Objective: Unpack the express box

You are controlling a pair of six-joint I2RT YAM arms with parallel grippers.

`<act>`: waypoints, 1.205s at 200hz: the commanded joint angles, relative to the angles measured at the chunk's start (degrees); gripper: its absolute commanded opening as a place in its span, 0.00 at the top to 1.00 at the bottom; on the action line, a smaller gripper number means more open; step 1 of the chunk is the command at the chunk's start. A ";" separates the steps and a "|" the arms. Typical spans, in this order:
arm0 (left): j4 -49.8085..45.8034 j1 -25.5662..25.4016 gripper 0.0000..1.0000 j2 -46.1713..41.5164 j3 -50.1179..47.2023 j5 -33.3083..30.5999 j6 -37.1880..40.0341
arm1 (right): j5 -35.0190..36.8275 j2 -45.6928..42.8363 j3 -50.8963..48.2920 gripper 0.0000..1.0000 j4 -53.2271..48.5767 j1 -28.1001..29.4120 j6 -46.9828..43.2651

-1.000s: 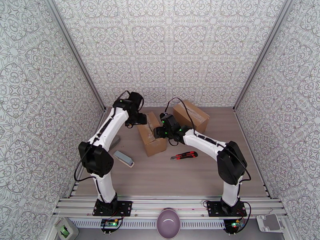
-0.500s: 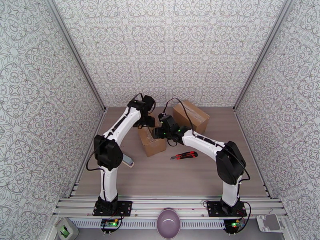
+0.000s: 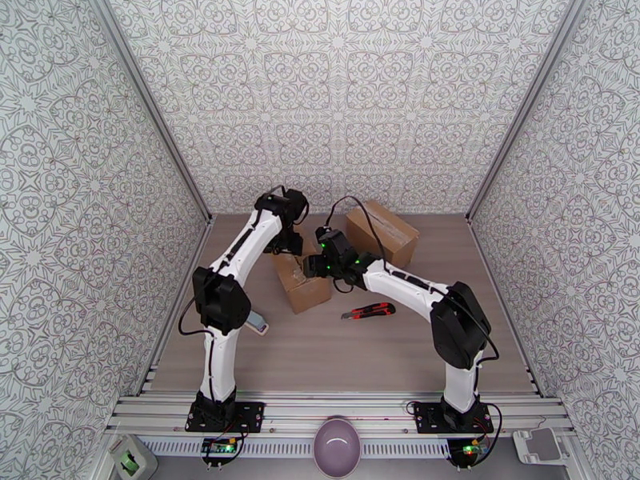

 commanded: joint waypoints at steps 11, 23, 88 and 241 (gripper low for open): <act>-3.54 1.54 0.46 -0.50 0.99 -0.91 1.54 | -0.09 2.38 0.86 0.37 -2.50 0.27 0.64; -3.34 1.63 0.51 -0.60 2.11 -0.20 1.83 | -0.09 2.36 0.93 0.36 -2.56 0.27 0.72; -1.93 2.32 0.87 -4.23 1.10 2.23 3.81 | -0.01 3.51 2.32 0.36 -4.72 0.15 0.64; 5.64 0.13 1.00 -14.00 -10.92 6.32 17.56 | -0.12 -0.50 7.25 0.25 -6.40 -0.74 -3.29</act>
